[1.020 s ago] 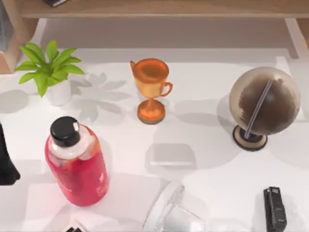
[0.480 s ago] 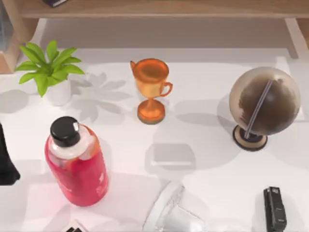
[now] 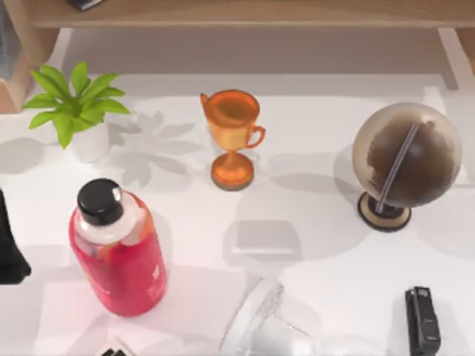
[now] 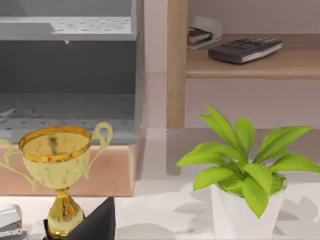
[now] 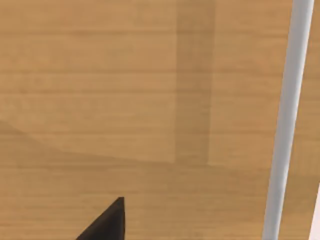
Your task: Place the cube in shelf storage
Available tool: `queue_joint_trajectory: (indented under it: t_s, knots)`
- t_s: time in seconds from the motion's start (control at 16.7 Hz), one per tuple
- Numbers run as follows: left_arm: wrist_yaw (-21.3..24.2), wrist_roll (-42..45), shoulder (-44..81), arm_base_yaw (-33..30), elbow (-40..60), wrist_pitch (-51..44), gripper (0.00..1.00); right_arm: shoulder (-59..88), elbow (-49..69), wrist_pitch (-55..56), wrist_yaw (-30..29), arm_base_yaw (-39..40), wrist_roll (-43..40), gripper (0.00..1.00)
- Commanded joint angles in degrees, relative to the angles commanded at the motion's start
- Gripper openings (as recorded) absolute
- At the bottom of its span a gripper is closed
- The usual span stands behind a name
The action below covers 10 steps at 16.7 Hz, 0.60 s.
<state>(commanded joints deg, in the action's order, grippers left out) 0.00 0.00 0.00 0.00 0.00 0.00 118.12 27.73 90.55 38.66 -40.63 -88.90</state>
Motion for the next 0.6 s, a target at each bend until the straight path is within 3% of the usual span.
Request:
queue_joint_trajectory:
  t_s: [0.6]
  knots:
    - [0.0, 0.0, 0.0, 0.0, 0.0, 0.0, 1.0, -0.83, -3.01, 2.15, 2.37, -2.24, 0.01, 1.0]
